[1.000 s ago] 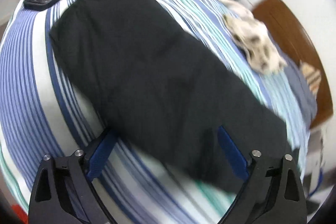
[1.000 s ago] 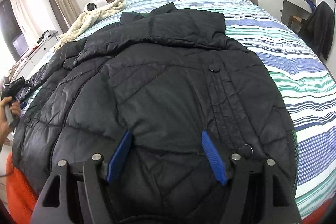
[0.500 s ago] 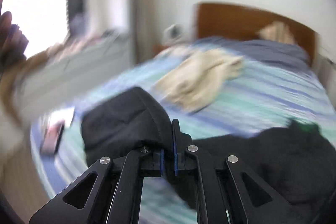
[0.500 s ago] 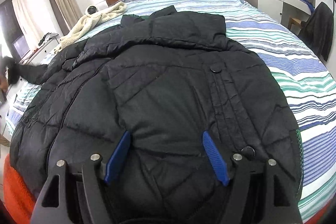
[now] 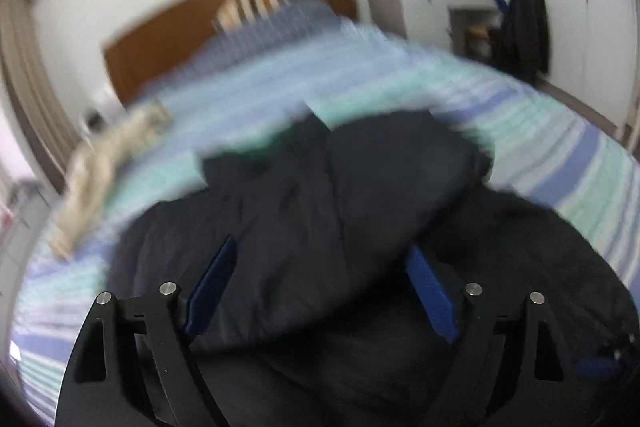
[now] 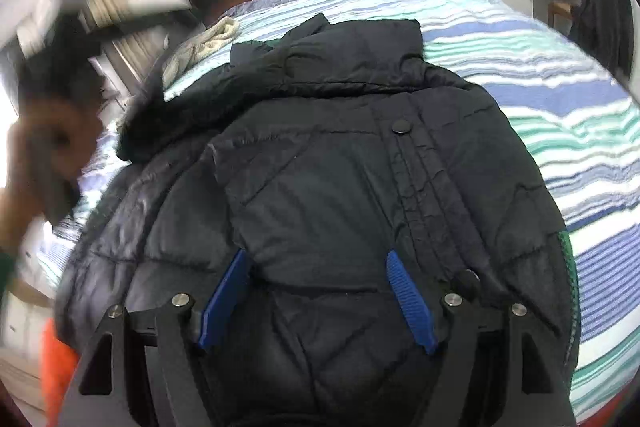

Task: Fold large clothes

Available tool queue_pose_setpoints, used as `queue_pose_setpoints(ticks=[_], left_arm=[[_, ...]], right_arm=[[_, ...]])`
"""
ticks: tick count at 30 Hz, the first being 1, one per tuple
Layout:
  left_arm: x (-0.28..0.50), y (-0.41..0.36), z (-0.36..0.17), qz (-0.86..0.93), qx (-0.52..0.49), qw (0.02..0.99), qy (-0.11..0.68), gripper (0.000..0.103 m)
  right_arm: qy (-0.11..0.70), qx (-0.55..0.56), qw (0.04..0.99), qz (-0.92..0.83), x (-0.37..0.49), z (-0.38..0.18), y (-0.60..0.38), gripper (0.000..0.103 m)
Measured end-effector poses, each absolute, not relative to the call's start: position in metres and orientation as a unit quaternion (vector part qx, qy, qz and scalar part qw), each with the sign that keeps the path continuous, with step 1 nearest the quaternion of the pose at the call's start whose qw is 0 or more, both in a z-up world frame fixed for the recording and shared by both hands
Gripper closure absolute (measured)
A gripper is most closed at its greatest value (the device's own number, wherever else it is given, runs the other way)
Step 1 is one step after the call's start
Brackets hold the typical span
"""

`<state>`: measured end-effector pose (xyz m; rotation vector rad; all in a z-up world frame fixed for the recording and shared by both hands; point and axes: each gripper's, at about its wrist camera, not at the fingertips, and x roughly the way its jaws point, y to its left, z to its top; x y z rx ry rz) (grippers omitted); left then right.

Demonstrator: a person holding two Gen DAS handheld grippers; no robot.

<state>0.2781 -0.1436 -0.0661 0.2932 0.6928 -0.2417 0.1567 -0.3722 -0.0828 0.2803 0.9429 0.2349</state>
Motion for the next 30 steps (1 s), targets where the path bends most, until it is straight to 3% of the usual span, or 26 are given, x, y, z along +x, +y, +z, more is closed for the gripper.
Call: queue_pose_setpoints(ticks=[10, 15, 16, 17, 18, 21, 24, 27, 30], left_arm=[[0.218, -0.021, -0.058, -0.049, 0.074, 0.927, 0.364, 0.014], [0.204, 0.045, -0.066, 0.01, -0.003, 0.927, 0.375, 0.013], [0.201, 0.055, -0.069, 0.02, -0.015, 0.925, 0.379, 0.013], [0.198, 0.06, -0.073, 0.027, -0.023, 0.923, 0.382, 0.013], [0.194, 0.066, -0.076, 0.034, -0.031, 0.922, 0.385, 0.013], [0.189, 0.072, -0.085, 0.036, -0.045, 0.918, 0.391, 0.013], [0.195, 0.068, -0.093, 0.022, -0.049, 0.911, 0.408, 0.013], [0.21, 0.071, -0.081, -0.003, -0.08, 0.911, 0.404, 0.013], [0.239, 0.07, -0.059, -0.008, -0.084, 0.92, 0.383, 0.013]], right_arm=[[0.406, 0.211, 0.877, 0.148, 0.221, -0.034, -0.406, 0.029], [0.471, 0.302, 0.811, 0.172, 0.317, -0.079, -0.396, 0.029], [0.49, 0.315, 0.794, 0.175, 0.333, -0.092, -0.391, 0.034], [0.502, 0.301, 0.795, 0.158, 0.346, -0.096, -0.386, 0.046], [0.487, 0.263, 0.82, 0.144, 0.353, -0.086, -0.381, 0.069], [0.431, 0.168, 0.88, 0.109, 0.356, -0.055, -0.373, 0.073], [0.477, 0.151, 0.862, 0.085, 0.363, -0.077, -0.373, 0.068], [0.502, 0.135, 0.851, 0.078, 0.353, -0.09, -0.372, 0.034], [0.455, 0.119, 0.88, 0.069, 0.335, -0.062, -0.374, 0.034]])
